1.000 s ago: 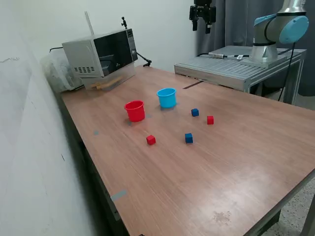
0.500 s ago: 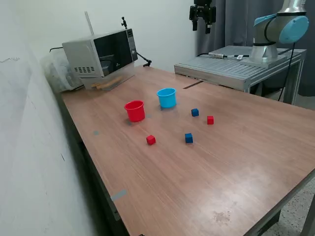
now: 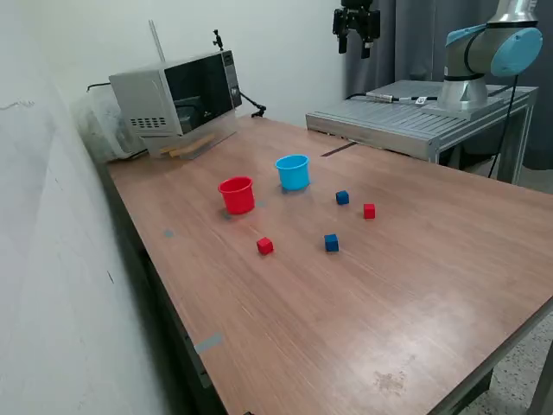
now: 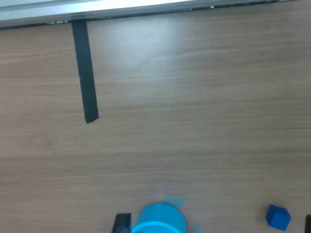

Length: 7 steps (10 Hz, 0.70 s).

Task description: Place red objects in the red bin, and blue objects in the blue bin.

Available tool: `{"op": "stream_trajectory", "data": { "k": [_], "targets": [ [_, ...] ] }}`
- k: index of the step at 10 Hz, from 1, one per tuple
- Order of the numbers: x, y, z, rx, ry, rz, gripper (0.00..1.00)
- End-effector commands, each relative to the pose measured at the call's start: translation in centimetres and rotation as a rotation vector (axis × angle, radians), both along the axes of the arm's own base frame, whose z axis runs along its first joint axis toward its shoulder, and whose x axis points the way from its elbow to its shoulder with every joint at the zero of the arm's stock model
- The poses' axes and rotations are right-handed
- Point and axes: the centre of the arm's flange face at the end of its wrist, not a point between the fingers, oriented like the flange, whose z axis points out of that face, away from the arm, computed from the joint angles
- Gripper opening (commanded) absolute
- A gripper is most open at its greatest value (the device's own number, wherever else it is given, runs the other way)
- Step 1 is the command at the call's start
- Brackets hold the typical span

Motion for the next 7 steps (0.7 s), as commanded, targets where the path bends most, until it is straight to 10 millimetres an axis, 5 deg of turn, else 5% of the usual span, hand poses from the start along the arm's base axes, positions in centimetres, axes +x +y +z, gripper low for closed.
{"op": "stream_trajectory", "data": {
  "k": [1,7],
  "targets": [
    [-0.1,0.1,0.2,-0.003,0.013,-0.004,1.00],
    [-2.5,-5.3,-2.1,-0.175,0.073,0.102,1.00]
  ]
}}
